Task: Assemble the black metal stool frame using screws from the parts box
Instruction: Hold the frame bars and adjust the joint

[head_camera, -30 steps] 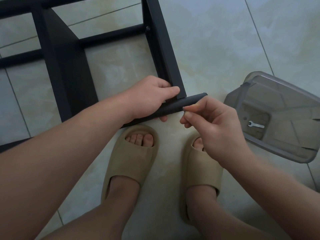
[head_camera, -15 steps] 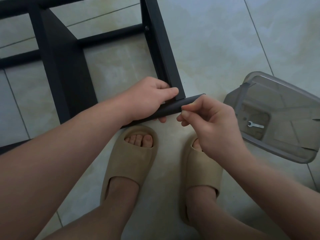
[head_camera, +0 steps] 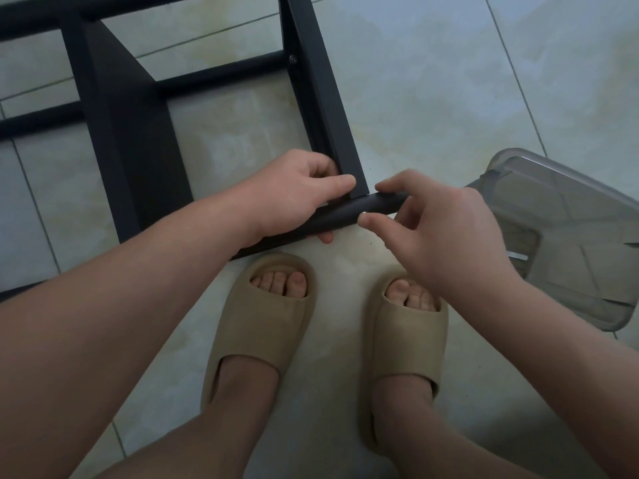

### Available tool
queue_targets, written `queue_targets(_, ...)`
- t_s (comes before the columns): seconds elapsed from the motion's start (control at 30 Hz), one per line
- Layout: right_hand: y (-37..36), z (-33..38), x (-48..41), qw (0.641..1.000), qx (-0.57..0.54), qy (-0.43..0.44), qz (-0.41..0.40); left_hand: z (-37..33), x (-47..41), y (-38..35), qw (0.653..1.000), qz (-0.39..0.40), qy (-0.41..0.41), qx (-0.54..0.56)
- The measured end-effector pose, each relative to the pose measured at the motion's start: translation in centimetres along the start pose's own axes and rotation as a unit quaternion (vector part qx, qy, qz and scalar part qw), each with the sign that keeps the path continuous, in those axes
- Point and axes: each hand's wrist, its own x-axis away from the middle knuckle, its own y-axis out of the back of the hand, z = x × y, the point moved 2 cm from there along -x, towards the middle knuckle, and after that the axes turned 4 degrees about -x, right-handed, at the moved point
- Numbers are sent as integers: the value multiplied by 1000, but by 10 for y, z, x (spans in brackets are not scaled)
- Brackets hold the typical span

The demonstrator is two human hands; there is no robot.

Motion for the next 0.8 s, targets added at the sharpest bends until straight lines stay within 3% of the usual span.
queue_targets(0.1,3,-2,-5,1000,16,18,11,-2,2,-2,999,-32,-5,-23)
queue_targets(0.2,2,-6,-2,998,-3,59,8,-3,7,-8,986,-124,-23,-111)
queue_targets(0.3,2,-18,10,993,-53,102,1,-12,14,-7,945,-270,-75,-171)
queue_targets(0.4,10,-40,23,989,-43,137,-41,-32,19,-14,897,-321,-191,-236)
queue_targets(0.5,27,-69,31,984,0,157,-78,-55,27,-38,865,-272,-318,-277)
queue_targets(0.6,45,-100,35,985,44,139,-95,-66,33,-75,856,-138,-395,-304)
queue_targets(0.67,52,-121,36,989,51,104,-91,-63,31,-102,909,-23,-315,-272)
queue_targets(0.73,53,-141,34,995,47,55,-75,-48,24,-124,965,54,-158,-200)
queue_targets(0.8,48,-158,28,999,38,-6,-32,-33,16,-138,980,83,-56,-174)
